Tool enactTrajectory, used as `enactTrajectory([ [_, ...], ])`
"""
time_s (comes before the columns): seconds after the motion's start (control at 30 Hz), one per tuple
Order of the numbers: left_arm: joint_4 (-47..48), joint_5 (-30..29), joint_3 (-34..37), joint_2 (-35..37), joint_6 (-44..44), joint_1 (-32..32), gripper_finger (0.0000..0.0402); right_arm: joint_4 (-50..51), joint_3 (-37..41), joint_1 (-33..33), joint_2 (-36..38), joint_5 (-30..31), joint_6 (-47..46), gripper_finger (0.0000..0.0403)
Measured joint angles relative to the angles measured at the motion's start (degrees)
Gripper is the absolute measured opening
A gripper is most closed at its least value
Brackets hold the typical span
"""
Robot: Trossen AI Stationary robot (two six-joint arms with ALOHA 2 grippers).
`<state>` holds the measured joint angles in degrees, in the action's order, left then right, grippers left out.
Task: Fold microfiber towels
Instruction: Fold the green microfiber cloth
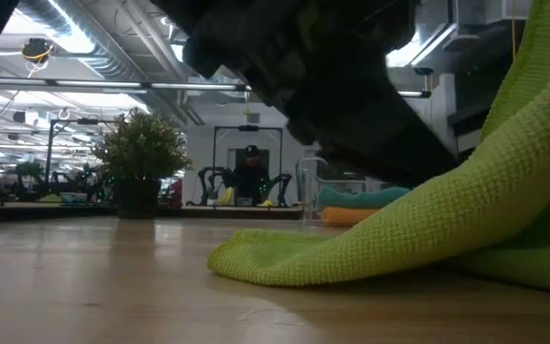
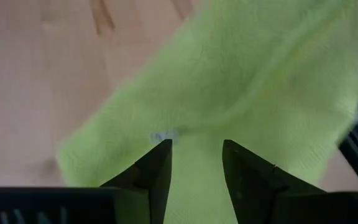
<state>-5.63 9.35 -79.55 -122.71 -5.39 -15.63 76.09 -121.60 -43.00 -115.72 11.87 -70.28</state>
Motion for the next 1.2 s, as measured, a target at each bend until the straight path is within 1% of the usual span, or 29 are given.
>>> enactTrajectory([
  [0.13,-1.4,-2.8,0.0,-0.4,2.3,1.5,0.0135,0.0,0.0,0.0,0.0,0.0,0.0,0.0000],
  [0.2,-1.0,-2.6,0.0,-0.5,3.4,2.7,0.0135,0.0,0.0,0.0,0.0,0.0,0.0,0.0000],
  [0.3,0.3,-0.3,0.0,-0.7,6.4,4.6,0.0135,0.0,0.0,0.0,0.0,-0.6,0.0,0.0000],
  [0.4,1.2,5.0,0.0,-1.6,8.0,5.5,0.0135,0.0,0.0,0.0,0.0,-1.2,0.0,0.0000],
  [0.47,0.5,5.7,0.0,-1.8,9.3,5.1,0.0135,0.0,0.0,0.0,0.0,-1.2,0.0,0.0000],
  [0.73,0.8,1.8,0.0,-3.4,10.5,5.0,0.0135,0.0,0.0,0.0,0.0,-1.1,0.0,0.0000],
  [1.03,-1.6,0.4,0.0,-3.2,10.6,6.4,0.0135,0.0,0.0,0.0,0.0,-1.0,-0.1,0.0000],
  [1.07,-1.5,-0.6,0.0,-3.2,10.5,6.5,0.0135,0.0,0.0,0.0,0.0,-1.0,-0.1,0.0000],
  [1.13,0.4,-5.1,0.0,-3.2,8.1,6.7,0.0135,0.0,0.0,0.0,0.0,-1.0,-0.2,0.0000],
  [1.17,2.5,-6.4,-0.1,-3.2,6.7,7.1,0.0135,0.0,0.0,0.0,0.0,-1.0,-0.4,0.0000],
  [1.2,4.6,-6.3,-0.1,-3.2,5.8,7.6,0.0135,0.0,0.0,0.0,0.0,-1.0,-0.9,0.0000],
])
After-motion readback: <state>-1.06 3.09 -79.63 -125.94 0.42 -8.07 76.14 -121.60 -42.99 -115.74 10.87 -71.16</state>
